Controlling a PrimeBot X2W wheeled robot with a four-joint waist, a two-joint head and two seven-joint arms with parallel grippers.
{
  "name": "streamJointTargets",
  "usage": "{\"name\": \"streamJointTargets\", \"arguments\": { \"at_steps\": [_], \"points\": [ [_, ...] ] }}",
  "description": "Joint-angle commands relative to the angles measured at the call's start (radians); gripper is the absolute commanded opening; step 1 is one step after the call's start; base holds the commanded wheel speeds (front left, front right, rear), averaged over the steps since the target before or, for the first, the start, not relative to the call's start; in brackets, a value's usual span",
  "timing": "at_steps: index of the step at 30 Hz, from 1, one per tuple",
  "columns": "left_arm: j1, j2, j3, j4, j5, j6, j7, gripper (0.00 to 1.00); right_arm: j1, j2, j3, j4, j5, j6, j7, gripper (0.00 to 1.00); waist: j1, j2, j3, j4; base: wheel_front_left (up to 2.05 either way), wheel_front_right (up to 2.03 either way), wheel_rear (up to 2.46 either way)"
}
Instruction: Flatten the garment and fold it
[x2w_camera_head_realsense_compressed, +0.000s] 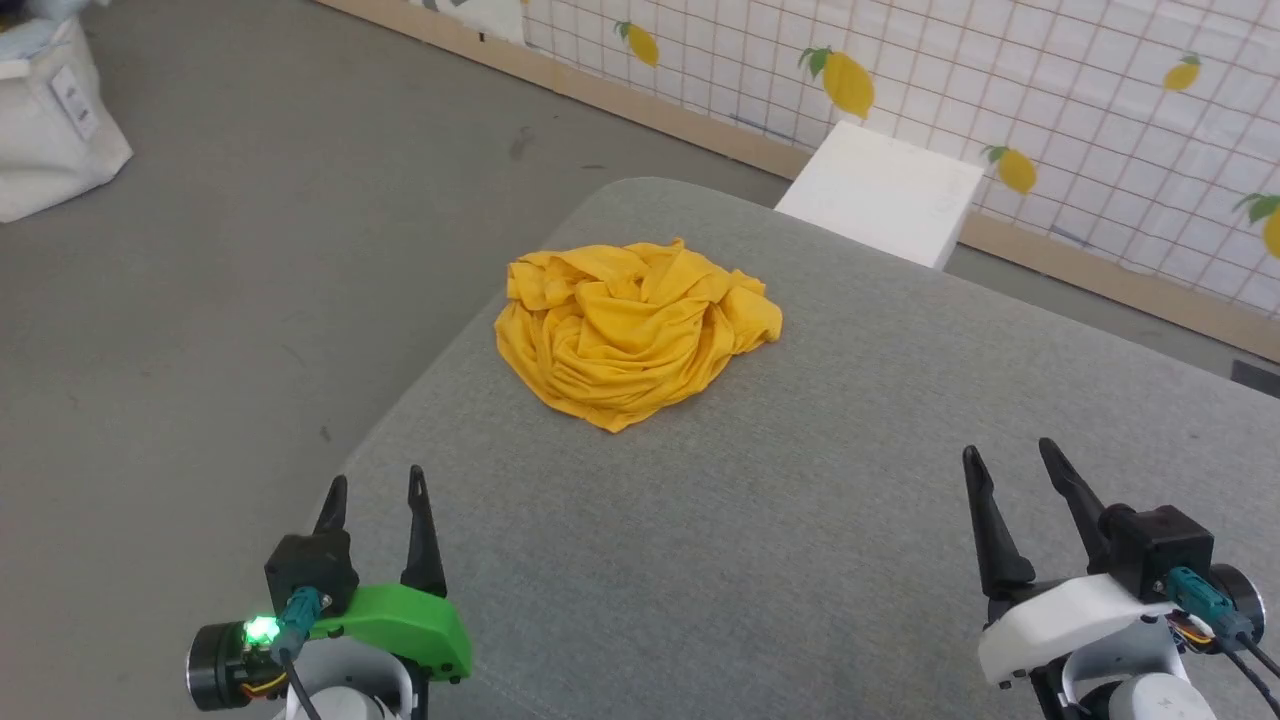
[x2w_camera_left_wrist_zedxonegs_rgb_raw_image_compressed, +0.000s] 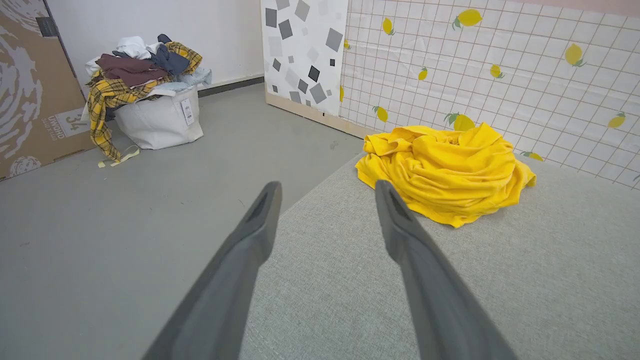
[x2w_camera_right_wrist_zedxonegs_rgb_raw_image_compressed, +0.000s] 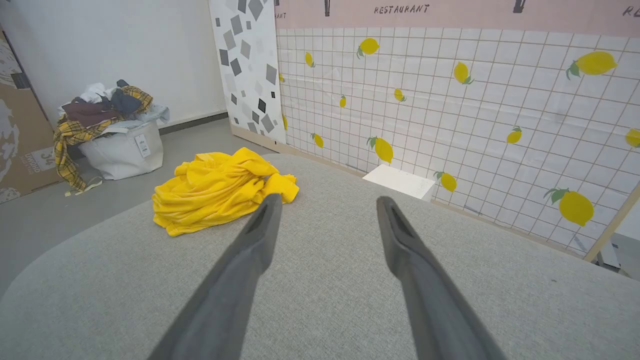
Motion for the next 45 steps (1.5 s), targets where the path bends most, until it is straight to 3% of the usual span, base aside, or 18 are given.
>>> {"name": "streamJointTargets", "arguments": {
  "at_steps": [1, 7, 17, 23, 29, 33, 37, 44, 45],
  "points": [
    [-0.024, 0.005, -0.008, 0.007, -0.013, 0.01, -0.01, 1.0, -0.015, 0.001, -0.003, 0.005, 0.009, -0.001, -0.01, 1.0, 0.0, 0.0, 0.002, 0.012, 0.0, 0.0, 0.0],
    [-0.101, 0.005, -0.032, 0.032, -0.053, -0.027, -0.006, 1.0, -0.025, 0.001, -0.005, -0.003, 0.004, -0.001, -0.008, 1.0, 0.0, 0.0, 0.036, 0.025, 0.0, 0.0, 0.0],
    [-0.49, 0.0, -0.015, 0.24, -0.211, -0.138, 0.127, 1.0, -0.113, 0.001, 0.026, -0.05, -0.047, -0.001, 0.029, 1.0, 0.0, 0.0, 0.228, -0.048, 0.0, 0.0, 0.0],
    [-0.752, 0.06, -0.015, 0.424, -0.287, -0.205, 0.317, 1.0, -0.201, 0.001, 0.067, -0.074, -0.075, -0.001, 0.039, 1.0, 0.0, 0.0, 0.389, -0.151, 0.0, 0.0, 0.0],
    [-0.892, 0.116, 0.039, 0.551, -0.398, -0.225, 0.559, 1.0, -0.259, 0.001, 0.096, -0.067, -0.077, -0.002, 0.029, 1.0, 0.0, 0.0, 0.502, -0.261, 0.0, 0.0, 0.0],
    [-0.905, 0.17, 0.067, 0.599, -0.449, -0.203, 0.738, 1.0, -0.297, 0.001, 0.112, -0.064, -0.067, -0.002, 0.013, 1.0, 0.0, 0.0, 0.559, -0.331, 0.0, 0.0, 0.0],
    [-0.867, 0.212, 0.078, 0.612, -0.46, -0.141, 0.851, 1.0, -0.31, 0.001, 0.106, -0.047, -0.056, -0.002, -0.009, 1.0, 0.0, 0.0, 0.58, -0.369, 0.0, 0.0, 0.0],
    [-0.751, 0.21, 0.102, 0.602, -0.505, -0.057, 0.981, 1.0, -0.308, 0.001, 0.094, -0.002, -0.029, -0.002, -0.042, 1.0, 0.0, 0.0, 0.555, -0.393, 0.0, 0.0, 0.0],
    [-0.732, 0.207, 0.103, 0.594, -0.513, -0.05, 1.003, 0.96, -0.307, 0.001, 0.092, 0.006, -0.025, -0.002, -0.046, 1.0, 0.0, 0.0, 0.545, -0.392, 0.0, 0.0, 0.0]
  ]
}}
